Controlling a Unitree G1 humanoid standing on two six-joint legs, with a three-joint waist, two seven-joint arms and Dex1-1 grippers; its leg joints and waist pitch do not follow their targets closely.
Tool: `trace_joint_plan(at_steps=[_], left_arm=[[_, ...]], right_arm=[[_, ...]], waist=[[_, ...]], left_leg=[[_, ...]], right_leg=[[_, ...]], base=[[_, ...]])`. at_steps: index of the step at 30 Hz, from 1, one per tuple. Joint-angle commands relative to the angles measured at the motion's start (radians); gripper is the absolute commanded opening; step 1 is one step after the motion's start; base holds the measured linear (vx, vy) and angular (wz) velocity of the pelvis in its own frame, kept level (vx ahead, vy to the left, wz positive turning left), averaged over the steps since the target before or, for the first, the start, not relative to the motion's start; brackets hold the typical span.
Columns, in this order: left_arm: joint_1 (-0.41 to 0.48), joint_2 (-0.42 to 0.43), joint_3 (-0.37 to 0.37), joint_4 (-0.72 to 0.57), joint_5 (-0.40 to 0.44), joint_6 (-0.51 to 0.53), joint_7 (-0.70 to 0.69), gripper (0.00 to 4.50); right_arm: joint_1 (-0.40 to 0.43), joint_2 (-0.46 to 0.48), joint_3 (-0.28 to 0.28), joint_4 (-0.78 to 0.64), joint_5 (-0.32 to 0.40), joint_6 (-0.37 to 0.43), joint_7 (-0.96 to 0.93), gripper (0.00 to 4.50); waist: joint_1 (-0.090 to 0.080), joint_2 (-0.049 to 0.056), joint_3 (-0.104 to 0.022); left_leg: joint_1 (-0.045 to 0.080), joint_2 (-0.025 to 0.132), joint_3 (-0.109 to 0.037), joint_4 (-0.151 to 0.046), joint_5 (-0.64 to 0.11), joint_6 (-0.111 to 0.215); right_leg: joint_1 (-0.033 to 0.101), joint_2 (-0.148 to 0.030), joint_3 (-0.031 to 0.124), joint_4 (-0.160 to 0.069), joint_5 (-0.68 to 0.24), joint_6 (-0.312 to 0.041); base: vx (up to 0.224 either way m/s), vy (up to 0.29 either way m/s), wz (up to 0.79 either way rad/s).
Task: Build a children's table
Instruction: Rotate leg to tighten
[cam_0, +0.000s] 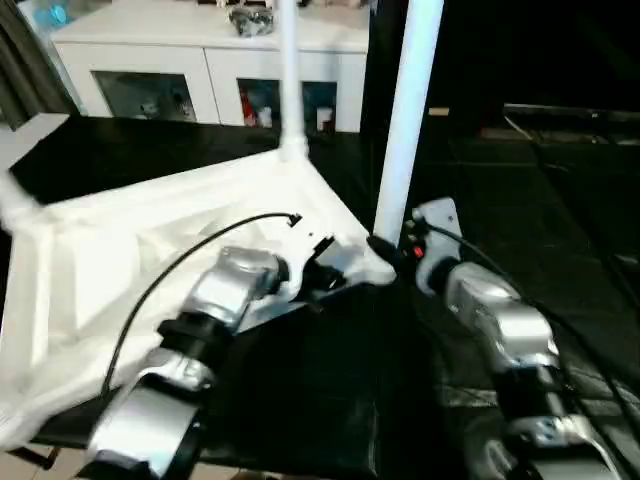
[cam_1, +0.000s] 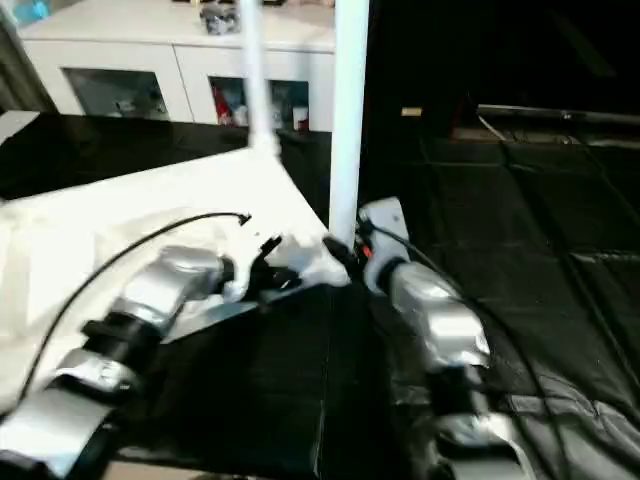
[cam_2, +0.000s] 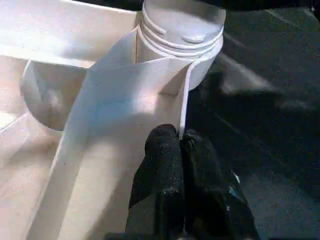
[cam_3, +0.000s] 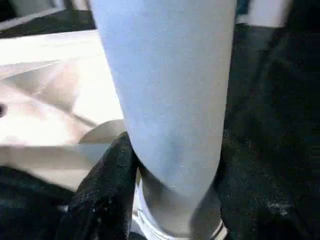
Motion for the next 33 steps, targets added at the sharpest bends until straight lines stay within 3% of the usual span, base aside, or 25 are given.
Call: trace_joint_plan(at_steps=[1,2,4,6,17,21,25,28,33], left_arm=[[-0.075,-0.066,0.023,-0.052,-0.038,-0.019,0.053,0.0],[-0.074,-0.068,0.022,-0.056,-0.039,-0.016,0.056,0.0],[-0.072,-0.061,0.017,-0.061,-0.035,-0.022,0.047,0.0],[-0.063,-0.043,0.008,-0.071,-0.029,-0.032,0.023,0.0],[0.01,0.093,-0.056,-0.146,-0.04,-0.092,-0.212,0.0],[0.028,0.178,-0.114,-0.159,-0.044,-0.163,-0.389,0.0],[0.036,0.214,-0.137,-0.172,-0.05,-0.204,-0.477,0.0],[0.04,0.243,-0.159,-0.18,-0.056,-0.22,-0.556,0.0],[0.048,0.278,-0.207,-0.182,-0.043,-0.275,-0.63,0.0]], right_arm=[[0.012,0.075,0.123,0.034,0.001,0.015,0.041,1.98],[0.015,0.079,0.126,0.03,0.0,0.008,0.046,1.98],[0.023,0.08,0.119,0.014,0.018,0.01,0.07,2.5],[0.038,0.068,0.107,-0.007,0.038,0.002,0.103,2.68],[0.103,-0.109,0.077,-0.066,0.085,-0.071,0.343,3.64],[0.101,-0.243,0.061,-0.058,0.122,-0.096,0.539,4.02],[0.104,-0.302,0.076,-0.067,0.141,-0.099,0.651,4.12],[0.114,-0.362,0.112,-0.095,0.168,-0.089,0.785,4.12],[0.103,-0.396,0.155,-0.071,0.162,-0.111,0.874,4.12]], waist=[[0.002,-0.011,-0.071],[0.003,-0.013,-0.072],[0.006,-0.014,-0.074],[0.01,-0.014,-0.074],[0.019,-0.009,-0.07],[0.025,-0.012,-0.07],[0.034,-0.012,-0.07],[0.05,-0.013,-0.07],[0.06,-0.015,-0.071]], left_leg=[[0.018,0.054,-0.03,-0.072,-0.218,0.017],[0.016,0.053,-0.027,-0.071,-0.197,0.028],[0.015,0.053,-0.026,-0.068,-0.169,0.046],[0.014,0.052,-0.024,-0.067,-0.151,0.063],[0.019,0.058,-0.025,-0.07,-0.198,0.057],[0.017,0.059,-0.025,-0.069,-0.197,0.063],[0.019,0.062,-0.022,-0.067,-0.192,0.068],[0.024,0.067,-0.02,-0.067,-0.196,0.068],[0.019,0.066,-0.022,-0.066,-0.194,0.067]], right_leg=[[0.046,-0.085,0.056,-0.092,-0.286,-0.17],[0.049,-0.085,0.058,-0.087,-0.245,-0.178],[0.052,-0.086,0.059,-0.083,-0.204,-0.188],[0.054,-0.086,0.059,-0.082,-0.181,-0.194],[0.052,-0.086,0.058,-0.086,-0.234,-0.193],[0.053,-0.087,0.059,-0.086,-0.247,-0.187],[0.047,-0.085,0.058,-0.083,-0.247,-0.197],[0.044,-0.086,0.06,-0.082,-0.257,-0.2],[0.045,-0.089,0.06,-0.081,-0.268,-0.196]], base=[[0.0,0.0,0.0],[0.0,0.0,0.0],[0.0,0.0,0.0],[0.0,0.0,0.0],[0.0,0.0,0.0],[0.0,0.0,0.0],[0.0,0.0,0.0],[0.0,0.0,0.0],[0.0,0.0,0.0]])
